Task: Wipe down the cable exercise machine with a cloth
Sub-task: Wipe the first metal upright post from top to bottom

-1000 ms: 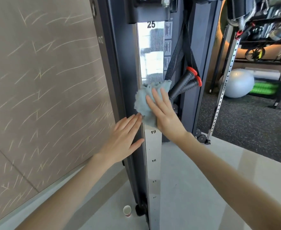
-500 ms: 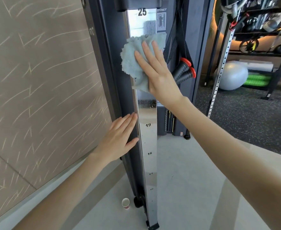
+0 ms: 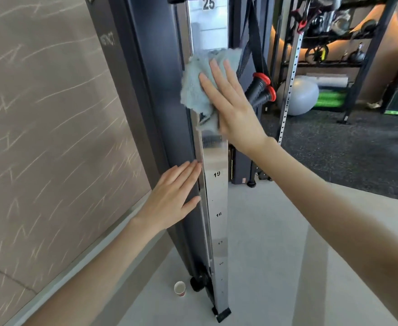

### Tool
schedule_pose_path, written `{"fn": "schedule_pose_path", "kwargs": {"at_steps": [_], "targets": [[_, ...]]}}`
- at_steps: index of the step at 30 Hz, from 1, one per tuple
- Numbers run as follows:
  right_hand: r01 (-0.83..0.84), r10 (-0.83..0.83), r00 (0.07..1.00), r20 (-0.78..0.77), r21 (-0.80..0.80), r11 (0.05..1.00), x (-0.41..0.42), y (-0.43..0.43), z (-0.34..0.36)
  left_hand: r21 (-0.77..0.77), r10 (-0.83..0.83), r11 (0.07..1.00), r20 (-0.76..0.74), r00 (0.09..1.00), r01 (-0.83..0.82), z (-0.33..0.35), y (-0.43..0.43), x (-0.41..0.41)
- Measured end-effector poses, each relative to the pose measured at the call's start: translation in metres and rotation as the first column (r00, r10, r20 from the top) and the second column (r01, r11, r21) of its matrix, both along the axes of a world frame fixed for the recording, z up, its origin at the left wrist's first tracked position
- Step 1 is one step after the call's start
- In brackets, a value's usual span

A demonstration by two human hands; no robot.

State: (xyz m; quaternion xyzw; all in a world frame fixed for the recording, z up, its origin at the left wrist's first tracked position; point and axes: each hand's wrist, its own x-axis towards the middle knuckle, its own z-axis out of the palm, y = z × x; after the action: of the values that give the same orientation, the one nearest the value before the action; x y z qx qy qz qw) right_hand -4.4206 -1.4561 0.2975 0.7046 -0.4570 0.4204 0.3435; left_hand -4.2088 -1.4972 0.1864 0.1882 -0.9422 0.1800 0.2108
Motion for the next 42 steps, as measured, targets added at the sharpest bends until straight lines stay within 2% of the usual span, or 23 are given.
{"fn": "schedule_pose_path", "kwargs": {"at_steps": [4, 8, 11, 13, 17, 22, 25, 30, 32, 38, 42], "targets": [[0.013, -0.012, 0.999, 0.046, -0.028, 1.000, 0.007, -0.001, 0.020, 0.019, -0.050, 0.999, 0.018, 0.999, 0.050, -0.002, -0.009, 0.002], [0.026, -0.038, 0.987, 0.153, 0.078, 0.997, 0.014, 0.004, -0.046, 0.026, -0.071, 0.997, 0.031, 0.997, 0.070, -0.006, -0.013, 0.002], [0.040, -0.063, 0.984, 0.169, 0.134, 0.990, 0.016, 0.010, -0.099, 0.030, -0.087, 0.996, 0.035, 0.996, 0.086, -0.006, -0.016, 0.002], [0.036, -0.060, 0.986, 0.157, 0.151, 0.988, 0.016, 0.012, -0.106, 0.030, -0.087, 0.996, 0.037, 0.995, 0.086, -0.007, -0.016, 0.002], [0.041, -0.046, 0.998, 0.037, 0.109, 0.993, 0.002, 0.012, -0.063, 0.053, -0.065, 0.997, 0.034, 0.997, 0.063, -0.008, -0.010, 0.000], [0.012, -0.015, 0.994, -0.105, -0.037, 0.999, -0.009, -0.005, 0.017, 0.090, -0.008, 0.996, 0.014, 1.000, 0.007, -0.010, -0.003, -0.003], [-0.012, 0.006, 0.994, -0.110, -0.048, 0.999, -0.010, -0.007, 0.007, 0.101, 0.031, 0.994, 0.003, 1.000, -0.031, -0.011, 0.003, -0.006], [-0.023, 0.030, 0.989, -0.142, 0.053, 0.998, -0.019, 0.002, -0.080, 0.105, 0.083, 0.991, -0.012, 0.997, -0.081, -0.015, 0.011, -0.010], [-0.023, 0.036, 0.984, -0.176, 0.071, 0.997, -0.023, 0.004, -0.090, 0.108, 0.109, 0.988, -0.018, 0.994, -0.107, -0.015, 0.015, -0.012], [-0.067, 0.081, 0.948, -0.308, 0.057, 0.996, -0.038, -0.002, -0.016, 0.129, 0.184, 0.975, -0.012, 0.983, -0.181, -0.016, 0.024, -0.015], [-0.079, 0.077, 0.962, -0.263, 0.002, 0.997, -0.034, -0.007, 0.009, 0.130, 0.219, 0.968, -0.013, 0.976, -0.216, -0.016, 0.028, -0.017]]}}
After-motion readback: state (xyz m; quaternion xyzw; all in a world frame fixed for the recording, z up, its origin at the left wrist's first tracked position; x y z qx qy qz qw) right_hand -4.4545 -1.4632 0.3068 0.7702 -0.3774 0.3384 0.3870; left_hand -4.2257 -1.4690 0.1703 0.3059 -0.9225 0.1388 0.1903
